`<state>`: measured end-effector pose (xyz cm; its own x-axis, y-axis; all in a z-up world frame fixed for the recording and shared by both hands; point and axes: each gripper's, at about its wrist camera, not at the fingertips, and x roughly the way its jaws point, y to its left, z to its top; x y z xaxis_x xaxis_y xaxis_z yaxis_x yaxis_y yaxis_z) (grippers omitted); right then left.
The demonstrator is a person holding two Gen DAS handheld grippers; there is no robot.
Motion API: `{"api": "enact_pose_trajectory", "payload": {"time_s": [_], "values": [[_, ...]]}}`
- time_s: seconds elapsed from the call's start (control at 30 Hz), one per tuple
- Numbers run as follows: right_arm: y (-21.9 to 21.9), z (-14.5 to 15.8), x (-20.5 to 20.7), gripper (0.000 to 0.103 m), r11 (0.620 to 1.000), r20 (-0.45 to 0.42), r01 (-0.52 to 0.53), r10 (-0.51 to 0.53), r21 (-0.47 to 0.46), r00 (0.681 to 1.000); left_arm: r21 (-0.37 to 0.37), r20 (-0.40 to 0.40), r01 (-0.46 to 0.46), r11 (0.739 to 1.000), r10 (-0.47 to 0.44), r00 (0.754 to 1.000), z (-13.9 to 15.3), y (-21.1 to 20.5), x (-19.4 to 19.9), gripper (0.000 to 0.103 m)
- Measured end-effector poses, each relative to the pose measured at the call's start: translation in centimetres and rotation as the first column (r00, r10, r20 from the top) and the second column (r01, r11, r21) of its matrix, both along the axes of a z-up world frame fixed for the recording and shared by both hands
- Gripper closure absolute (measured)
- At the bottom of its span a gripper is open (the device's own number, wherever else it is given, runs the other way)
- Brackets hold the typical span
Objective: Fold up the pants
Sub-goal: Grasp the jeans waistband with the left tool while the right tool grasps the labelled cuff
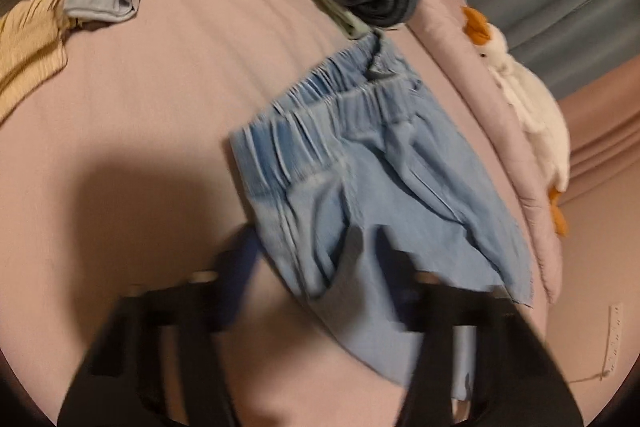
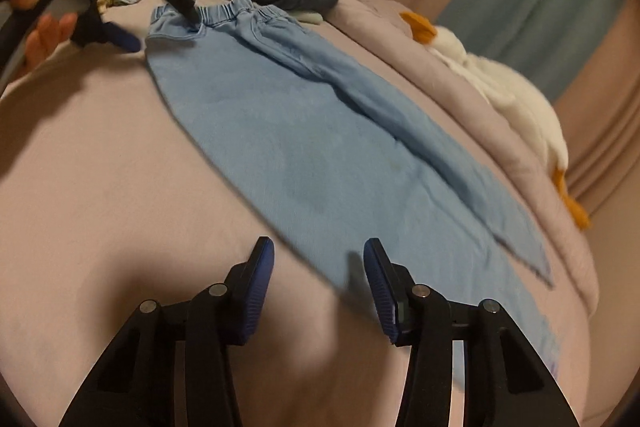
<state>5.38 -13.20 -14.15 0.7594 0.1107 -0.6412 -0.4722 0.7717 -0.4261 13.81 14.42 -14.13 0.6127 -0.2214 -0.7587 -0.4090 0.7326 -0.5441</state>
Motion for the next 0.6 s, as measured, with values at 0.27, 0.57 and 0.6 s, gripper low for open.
{"api": "enact_pose_trajectory", "payload": {"time_s": [0.27, 0.57, 0.6], "values": [[0.7, 0.9, -0.4, 0.099, 0.998, -0.024, -0.048, 0.047, -0.029, 0.999, 0.090, 0.073, 0.053, 0.995, -0.059, 0.996, 1.9, 0.9, -2.3, 0.087], [1.3, 0.8, -1.8, 0.091, 1.000, -0.089, -0.022, 0.022, -0.001, 0.996, 0.197, -0.020, 0.079, 0.977, -0.077, 0.997, 0.4, 1.5, -4.2, 0.057], [1.1, 1.1, -2.1, 0.086, 1.000, -0.099, -0.021, 0.022, 0.004, 0.995, 0.232, -0.026, 0.077, 0.970, -0.073, 0.997, 0.9, 1.8, -4.8, 0.041]]}}
